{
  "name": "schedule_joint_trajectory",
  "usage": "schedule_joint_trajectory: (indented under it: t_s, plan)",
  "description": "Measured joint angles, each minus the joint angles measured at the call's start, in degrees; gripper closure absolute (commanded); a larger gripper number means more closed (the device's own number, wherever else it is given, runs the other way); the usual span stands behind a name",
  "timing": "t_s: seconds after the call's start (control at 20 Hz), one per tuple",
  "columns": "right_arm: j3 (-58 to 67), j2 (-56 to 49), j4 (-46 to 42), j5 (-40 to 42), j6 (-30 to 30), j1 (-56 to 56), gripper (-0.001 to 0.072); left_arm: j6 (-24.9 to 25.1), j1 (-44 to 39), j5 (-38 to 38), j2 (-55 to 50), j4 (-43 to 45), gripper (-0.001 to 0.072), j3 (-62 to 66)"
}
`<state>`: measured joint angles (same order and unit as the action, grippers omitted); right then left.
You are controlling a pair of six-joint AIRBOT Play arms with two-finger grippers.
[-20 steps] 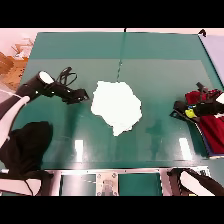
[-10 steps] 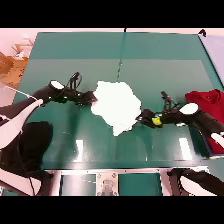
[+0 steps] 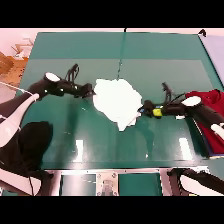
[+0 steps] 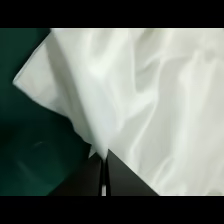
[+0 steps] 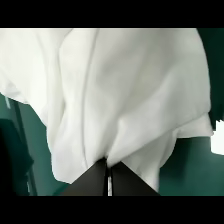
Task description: Fold the shirts.
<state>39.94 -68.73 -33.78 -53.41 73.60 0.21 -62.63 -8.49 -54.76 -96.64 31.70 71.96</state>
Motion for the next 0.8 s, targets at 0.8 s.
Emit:
schedule_joint_trajectory:
  t_s: [0.8]
  plan:
    - [39.93, 25.24, 0.59, -14.56, -0.81, -23.89, 0.0701, -5.55, 1.9, -15.12, 21.31, 8.15, 0.0686, 44.78]
